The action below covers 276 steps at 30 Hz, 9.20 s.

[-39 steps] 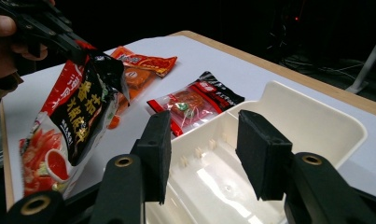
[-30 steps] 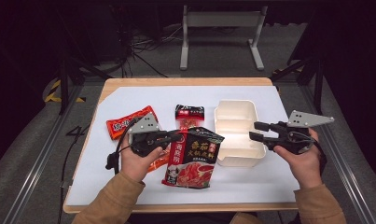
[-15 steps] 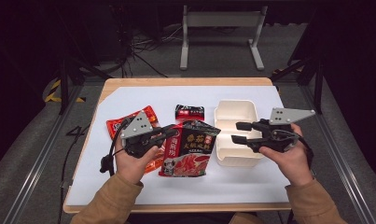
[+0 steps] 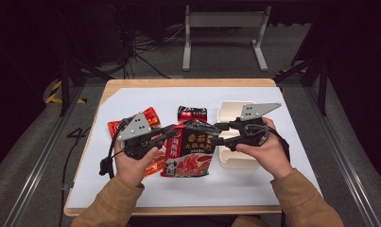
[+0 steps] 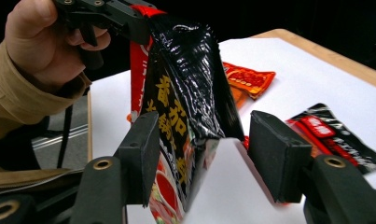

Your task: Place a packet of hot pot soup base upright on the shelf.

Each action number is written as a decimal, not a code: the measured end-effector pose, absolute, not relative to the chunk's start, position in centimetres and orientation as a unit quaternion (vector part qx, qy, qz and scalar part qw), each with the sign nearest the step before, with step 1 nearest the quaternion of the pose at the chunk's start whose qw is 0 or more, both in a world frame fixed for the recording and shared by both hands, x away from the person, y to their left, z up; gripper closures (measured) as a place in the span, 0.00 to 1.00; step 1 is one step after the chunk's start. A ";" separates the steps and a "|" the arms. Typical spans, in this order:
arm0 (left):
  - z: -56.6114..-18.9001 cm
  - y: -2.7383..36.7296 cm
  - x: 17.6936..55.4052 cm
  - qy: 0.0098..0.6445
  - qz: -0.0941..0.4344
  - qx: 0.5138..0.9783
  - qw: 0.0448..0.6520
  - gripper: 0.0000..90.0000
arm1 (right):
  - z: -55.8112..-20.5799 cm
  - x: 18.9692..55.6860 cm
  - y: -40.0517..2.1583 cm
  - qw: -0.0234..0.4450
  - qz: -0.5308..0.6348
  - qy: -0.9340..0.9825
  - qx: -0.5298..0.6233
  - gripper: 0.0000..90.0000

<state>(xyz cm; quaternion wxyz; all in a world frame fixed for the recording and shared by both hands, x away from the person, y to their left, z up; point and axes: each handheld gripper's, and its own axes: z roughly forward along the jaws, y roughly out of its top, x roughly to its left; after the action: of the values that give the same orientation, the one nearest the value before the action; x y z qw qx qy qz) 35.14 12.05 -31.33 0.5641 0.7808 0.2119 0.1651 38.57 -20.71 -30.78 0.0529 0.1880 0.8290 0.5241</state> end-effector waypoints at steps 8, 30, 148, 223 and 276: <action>-31.3 12.1 35.0 0.209 0.170 0.778 0.568 0.95 | -31.4 39.5 -19.0 0.025 0.517 0.835 0.187 0.52; -31.5 12.7 35.4 0.212 0.143 0.773 0.580 0.91 | -29.9 39.4 -17.8 0.048 0.485 0.858 0.161 0.84; -34.0 19.0 39.2 0.338 0.182 0.768 0.513 0.38 | -28.8 50.4 -30.2 0.244 0.516 0.789 0.228 0.82; -35.5 20.1 40.4 0.343 0.143 0.803 0.466 0.27 | -30.6 41.8 -34.6 0.224 0.501 0.760 0.348 0.46; -42.8 28.5 45.8 0.536 0.210 0.706 0.413 0.25 | -34.7 39.5 -31.8 0.197 0.503 0.799 0.263 0.63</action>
<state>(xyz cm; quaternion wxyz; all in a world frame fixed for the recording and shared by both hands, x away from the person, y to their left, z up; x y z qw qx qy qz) 45.85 28.52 -42.82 0.4125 0.7063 0.5355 0.2100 39.48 -31.83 -34.72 0.1969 0.2629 0.7991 0.5034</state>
